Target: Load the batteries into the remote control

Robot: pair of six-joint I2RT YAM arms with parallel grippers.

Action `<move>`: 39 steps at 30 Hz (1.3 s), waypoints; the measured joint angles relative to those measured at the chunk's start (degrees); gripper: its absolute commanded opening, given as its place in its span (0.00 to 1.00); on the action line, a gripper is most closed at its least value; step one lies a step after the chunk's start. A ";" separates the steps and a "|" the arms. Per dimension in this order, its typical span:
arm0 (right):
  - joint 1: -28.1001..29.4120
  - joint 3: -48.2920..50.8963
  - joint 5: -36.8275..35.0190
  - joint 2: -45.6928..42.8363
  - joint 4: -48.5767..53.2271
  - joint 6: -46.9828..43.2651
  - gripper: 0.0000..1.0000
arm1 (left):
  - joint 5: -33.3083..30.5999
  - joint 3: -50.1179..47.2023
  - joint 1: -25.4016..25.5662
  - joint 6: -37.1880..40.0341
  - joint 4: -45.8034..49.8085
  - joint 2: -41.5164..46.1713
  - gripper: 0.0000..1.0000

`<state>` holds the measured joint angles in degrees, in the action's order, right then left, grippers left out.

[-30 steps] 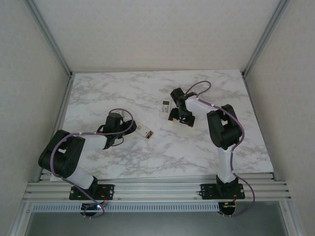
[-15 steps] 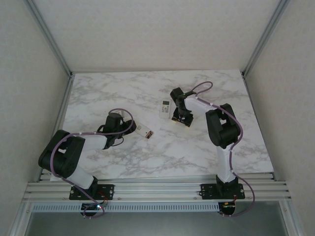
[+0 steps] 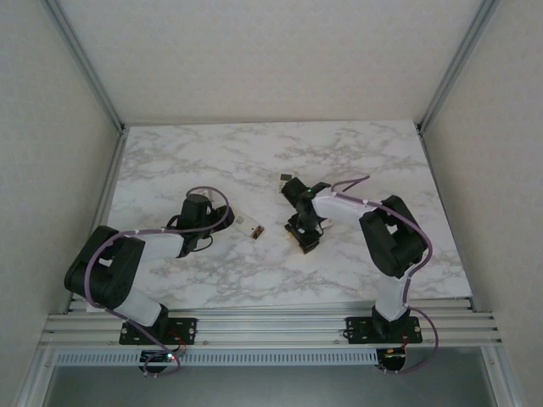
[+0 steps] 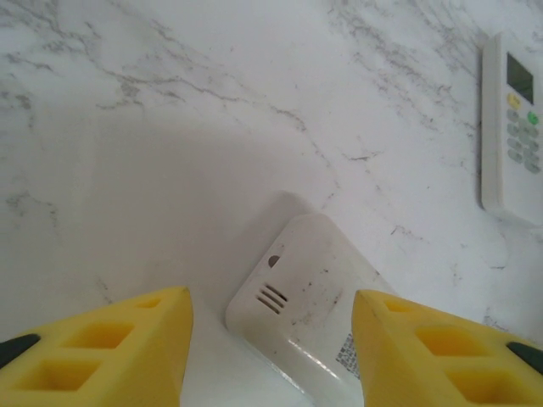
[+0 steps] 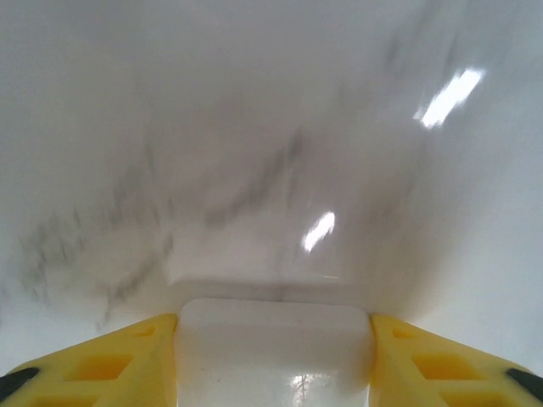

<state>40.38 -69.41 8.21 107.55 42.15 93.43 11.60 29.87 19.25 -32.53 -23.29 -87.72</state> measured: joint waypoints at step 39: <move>11.19 -0.68 -9.66 -7.69 -2.73 -140.10 0.95 | -4.15 -3.72 0.00 0.79 -1.36 6.80 0.50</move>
<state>51.57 -70.08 -1.45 99.85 39.42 -46.68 7.44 26.15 19.25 -31.75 -24.64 -80.93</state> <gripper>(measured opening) 0.956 0.501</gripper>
